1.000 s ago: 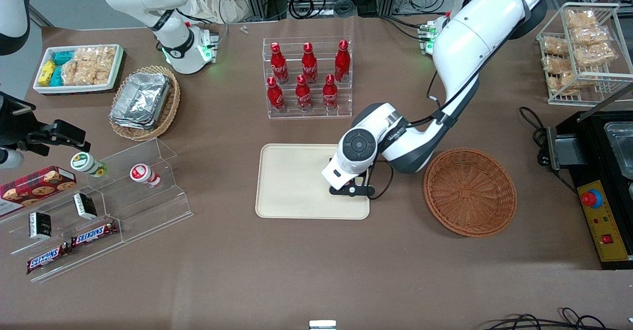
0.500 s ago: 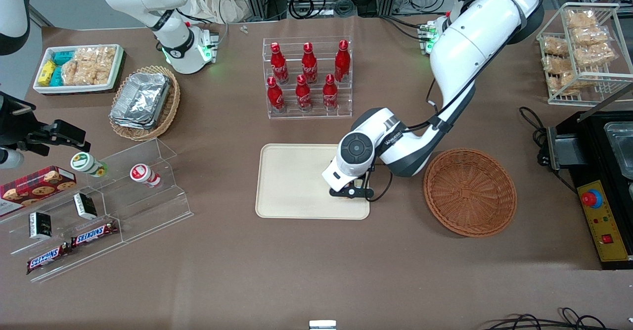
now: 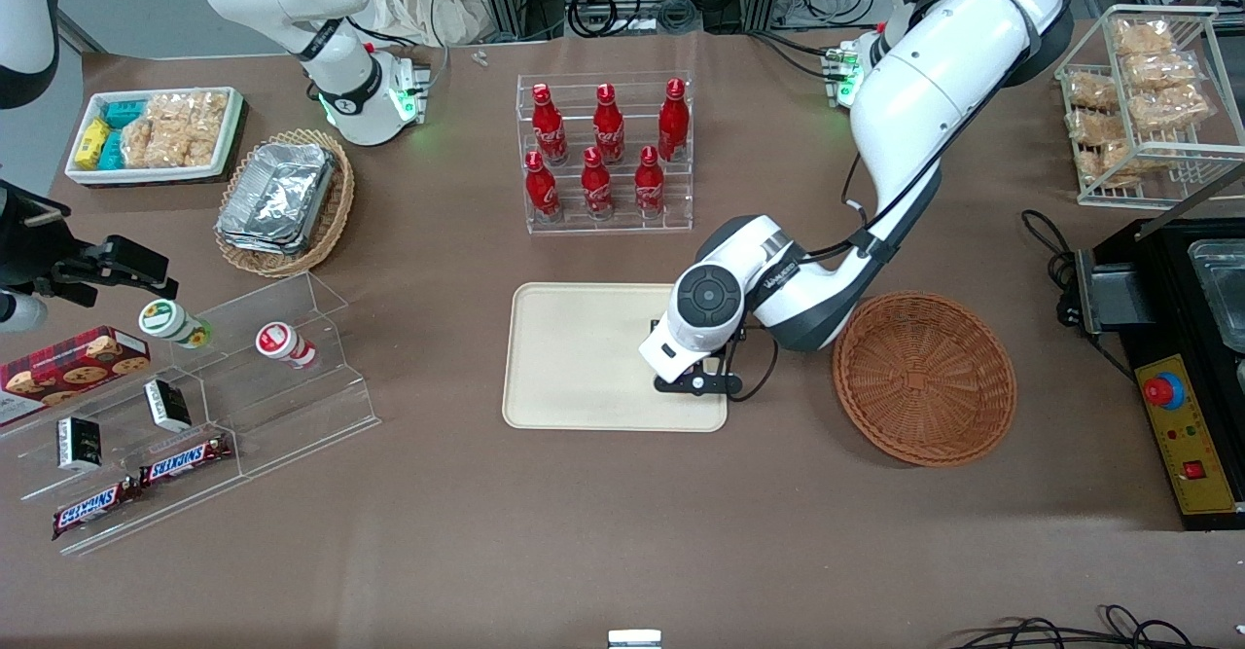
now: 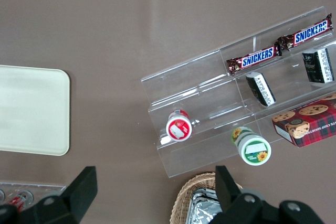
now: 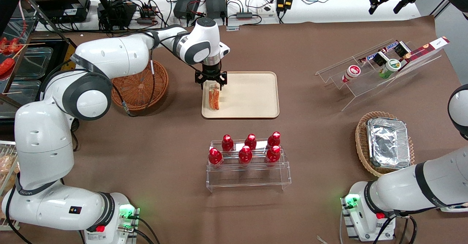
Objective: Place sandwich from basket to tray
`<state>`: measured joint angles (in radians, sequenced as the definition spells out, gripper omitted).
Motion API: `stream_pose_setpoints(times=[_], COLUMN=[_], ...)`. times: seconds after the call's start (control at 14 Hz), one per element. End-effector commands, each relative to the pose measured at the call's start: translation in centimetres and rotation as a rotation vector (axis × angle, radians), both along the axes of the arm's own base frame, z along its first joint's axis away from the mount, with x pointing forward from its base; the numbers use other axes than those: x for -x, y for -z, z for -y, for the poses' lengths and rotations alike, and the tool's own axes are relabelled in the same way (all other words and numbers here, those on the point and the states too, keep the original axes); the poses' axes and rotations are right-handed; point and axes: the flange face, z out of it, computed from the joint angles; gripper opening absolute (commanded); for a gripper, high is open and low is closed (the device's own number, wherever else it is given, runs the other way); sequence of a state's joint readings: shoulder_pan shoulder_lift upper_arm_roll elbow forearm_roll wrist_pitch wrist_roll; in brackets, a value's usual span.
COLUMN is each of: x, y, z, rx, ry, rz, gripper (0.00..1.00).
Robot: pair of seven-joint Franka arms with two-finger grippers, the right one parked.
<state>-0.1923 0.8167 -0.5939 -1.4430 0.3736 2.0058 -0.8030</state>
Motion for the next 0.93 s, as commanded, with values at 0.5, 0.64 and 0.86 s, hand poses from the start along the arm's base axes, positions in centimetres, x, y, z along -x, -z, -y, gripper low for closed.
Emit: stream_pose_setpoints(times=[0.5, 0.64, 0.86], x=[-2.7, -3.1, -2.8], y=[-18.6, -21.3, -23.9], z=[-9.9, -12.4, -14.8], rx=[-0.04, -0.018, -0.039], ry=[-0.037, -0.051, -0.047], rz=[0.038, 0.042, 0.044], gripper=[1.0, 1.0, 1.0])
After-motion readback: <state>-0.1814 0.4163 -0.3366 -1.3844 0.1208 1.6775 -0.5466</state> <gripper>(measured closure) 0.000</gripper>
